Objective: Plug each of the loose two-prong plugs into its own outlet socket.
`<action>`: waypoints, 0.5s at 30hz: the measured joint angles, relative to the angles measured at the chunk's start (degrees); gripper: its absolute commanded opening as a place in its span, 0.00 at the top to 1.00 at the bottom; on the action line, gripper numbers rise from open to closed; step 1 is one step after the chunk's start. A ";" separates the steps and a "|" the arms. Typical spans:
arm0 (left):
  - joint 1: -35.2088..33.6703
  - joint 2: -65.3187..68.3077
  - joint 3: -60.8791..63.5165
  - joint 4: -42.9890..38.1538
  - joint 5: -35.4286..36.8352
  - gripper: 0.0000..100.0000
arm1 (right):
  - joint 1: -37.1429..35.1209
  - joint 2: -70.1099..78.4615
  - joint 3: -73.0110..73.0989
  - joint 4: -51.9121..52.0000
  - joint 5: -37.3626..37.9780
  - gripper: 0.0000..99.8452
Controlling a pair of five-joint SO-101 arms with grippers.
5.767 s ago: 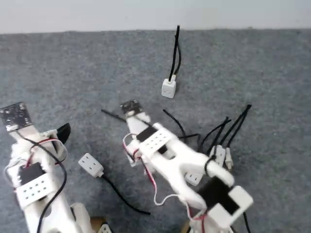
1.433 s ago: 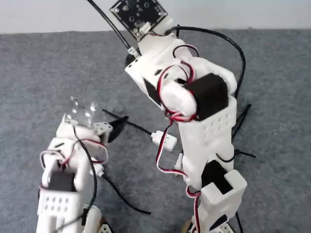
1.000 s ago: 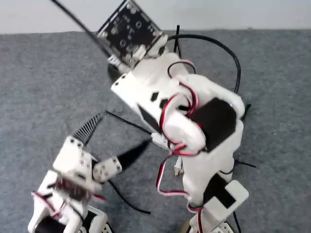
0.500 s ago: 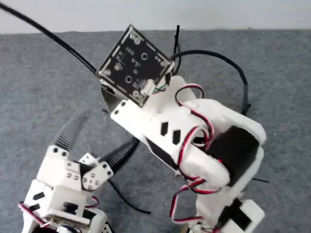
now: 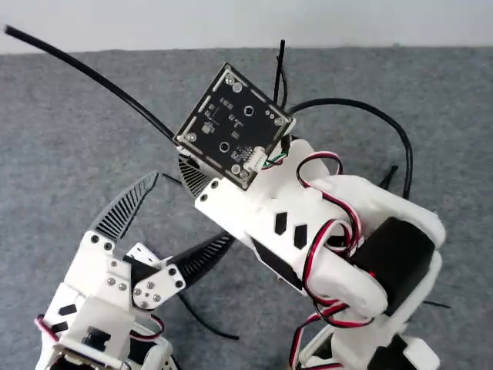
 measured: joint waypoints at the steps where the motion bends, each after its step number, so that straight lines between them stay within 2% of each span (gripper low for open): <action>1: 0.18 0.00 0.00 0.00 0.00 0.62 | -0.35 -0.09 0.00 0.00 0.00 0.99; 8: -2.20 0.00 0.00 -0.62 0.44 0.62 | -6.24 -0.53 0.00 0.00 0.00 0.99; 15: -5.36 0.00 0.00 -0.62 0.79 0.62 | -6.95 -0.53 0.00 0.00 -1.58 0.99</action>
